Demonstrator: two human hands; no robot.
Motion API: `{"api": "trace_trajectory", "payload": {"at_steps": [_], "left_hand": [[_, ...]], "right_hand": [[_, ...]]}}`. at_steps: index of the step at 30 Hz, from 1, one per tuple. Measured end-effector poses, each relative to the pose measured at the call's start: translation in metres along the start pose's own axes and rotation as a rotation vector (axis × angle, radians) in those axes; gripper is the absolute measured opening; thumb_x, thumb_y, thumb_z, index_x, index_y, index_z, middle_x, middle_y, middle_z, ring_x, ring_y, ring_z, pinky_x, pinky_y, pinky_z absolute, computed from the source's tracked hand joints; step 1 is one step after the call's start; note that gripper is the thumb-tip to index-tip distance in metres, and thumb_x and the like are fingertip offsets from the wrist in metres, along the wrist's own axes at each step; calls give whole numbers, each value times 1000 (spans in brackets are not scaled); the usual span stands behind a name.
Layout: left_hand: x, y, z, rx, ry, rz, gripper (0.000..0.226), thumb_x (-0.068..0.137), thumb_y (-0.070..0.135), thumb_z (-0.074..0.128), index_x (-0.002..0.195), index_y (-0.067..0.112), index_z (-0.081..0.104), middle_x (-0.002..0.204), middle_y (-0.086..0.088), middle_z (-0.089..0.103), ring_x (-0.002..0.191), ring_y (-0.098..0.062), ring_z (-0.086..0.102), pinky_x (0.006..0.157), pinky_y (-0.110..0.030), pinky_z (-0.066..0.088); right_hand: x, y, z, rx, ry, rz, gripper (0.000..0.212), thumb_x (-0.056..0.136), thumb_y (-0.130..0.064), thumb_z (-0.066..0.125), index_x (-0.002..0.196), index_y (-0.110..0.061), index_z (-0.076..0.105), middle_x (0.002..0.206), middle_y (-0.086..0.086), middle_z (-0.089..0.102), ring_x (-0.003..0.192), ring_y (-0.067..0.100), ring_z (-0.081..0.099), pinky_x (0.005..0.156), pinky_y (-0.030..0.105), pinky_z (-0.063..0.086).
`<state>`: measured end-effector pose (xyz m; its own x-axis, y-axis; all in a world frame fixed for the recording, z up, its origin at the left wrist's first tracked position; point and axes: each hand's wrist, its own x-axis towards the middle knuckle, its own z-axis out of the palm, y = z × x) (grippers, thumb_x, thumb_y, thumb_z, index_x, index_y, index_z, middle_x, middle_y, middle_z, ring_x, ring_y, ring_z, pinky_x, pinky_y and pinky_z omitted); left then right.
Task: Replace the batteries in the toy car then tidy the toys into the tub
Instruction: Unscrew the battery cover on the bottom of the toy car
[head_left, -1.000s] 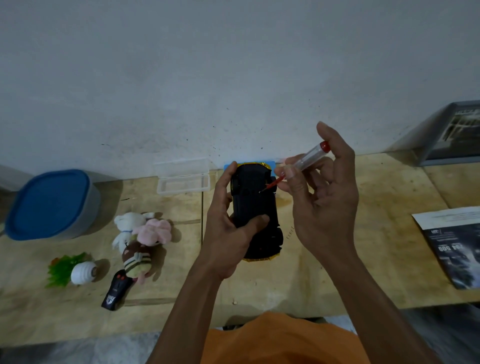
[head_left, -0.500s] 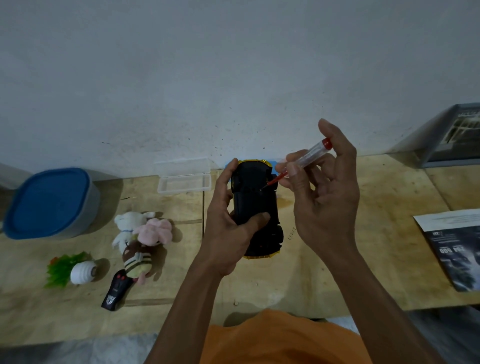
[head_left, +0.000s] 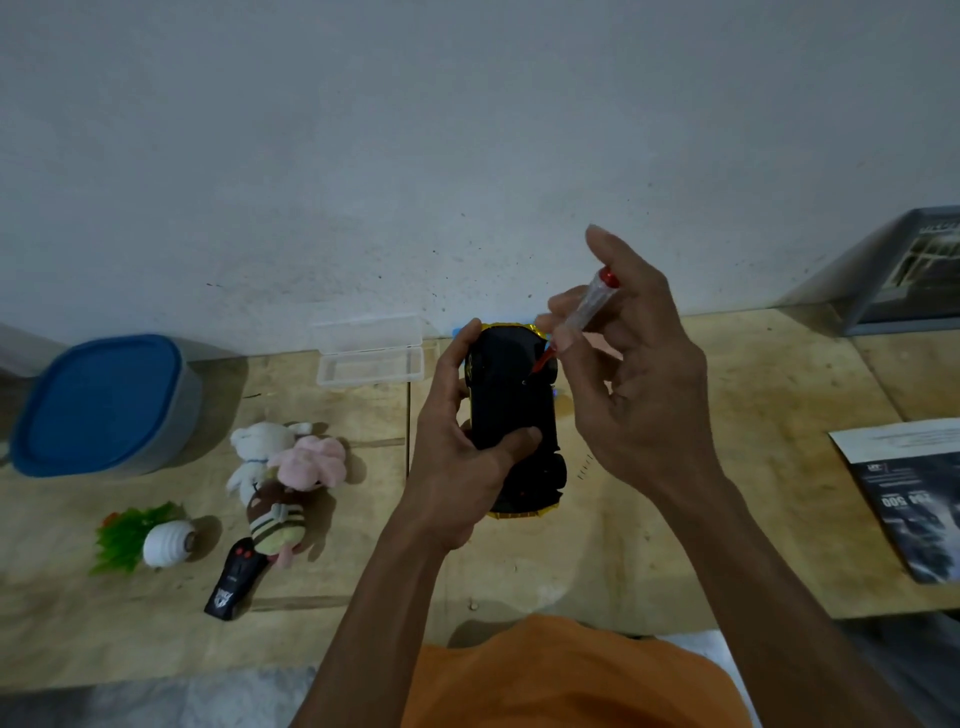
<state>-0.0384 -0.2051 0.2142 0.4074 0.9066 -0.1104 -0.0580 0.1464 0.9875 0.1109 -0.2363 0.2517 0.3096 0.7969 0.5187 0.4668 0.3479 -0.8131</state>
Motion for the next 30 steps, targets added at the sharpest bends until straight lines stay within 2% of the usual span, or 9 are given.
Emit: {"api": "trace_trajectory", "payload": {"at_steps": [3,6,10,15,18,22,26,28,30], "left_hand": [[-2,-2,0,-2,-5,-3,100,79,-22,70,150,41,37,142,-12,51,104,-19,72,75,-35,63],[-4,-2,1,-3,-10,-12,100,79,-21,71,150,41,37,142,-11,50,104,-18,71,74,-35,63],[-5,-4,2,-19,-15,-20,99,79,-21,71,149,41,38,143,-11,49,103,-18,72,74,-33,63],[-6,-8,1,-38,-3,-41,99,78,-20,72,146,44,41,145,-11,49,107,-23,71,76,-38,63],[-7,-10,-2,-48,4,-42,99,78,-20,72,146,45,42,146,-11,48,106,-25,71,76,-41,64],[-6,-13,-7,-51,16,-43,99,77,-20,74,144,47,43,146,-11,48,113,-32,67,78,-46,64],[-7,-15,-11,-58,26,-41,100,77,-20,73,145,46,42,145,-11,49,111,-30,69,75,-39,63],[-8,-15,-13,-70,27,-43,100,77,-20,73,145,46,42,145,-11,49,111,-30,69,74,-39,63],[-8,-15,-15,-69,26,-38,99,77,-20,73,145,45,42,145,-9,49,112,-30,68,76,-41,63]], "right_hand": [[5,0,-2,-53,22,-15,50,95,-12,68,140,-15,48,117,6,65,101,13,68,77,16,56],[9,-1,-3,-60,16,-6,52,95,-9,67,143,-14,47,111,-3,65,98,6,68,78,14,56],[12,0,-2,-100,19,-52,50,94,-14,69,141,-13,50,113,-5,59,96,9,65,77,18,58],[13,1,1,-60,-34,-7,49,99,-8,61,145,-12,46,113,-1,66,100,5,69,81,20,58],[13,2,3,-100,9,-31,48,94,-17,70,139,-12,55,109,1,62,96,11,66,80,20,58],[12,3,5,-58,-19,16,49,96,-9,65,143,-11,50,111,1,67,100,11,69,82,21,59],[12,4,7,-137,32,-40,48,93,-17,71,138,-11,57,105,2,64,93,14,67,78,23,60],[11,4,8,-85,11,-7,49,95,-11,66,142,-10,52,108,5,67,96,15,69,80,25,60],[9,3,11,-87,-2,-2,49,97,-9,63,144,-10,49,114,3,67,100,10,70,82,21,59]]}}
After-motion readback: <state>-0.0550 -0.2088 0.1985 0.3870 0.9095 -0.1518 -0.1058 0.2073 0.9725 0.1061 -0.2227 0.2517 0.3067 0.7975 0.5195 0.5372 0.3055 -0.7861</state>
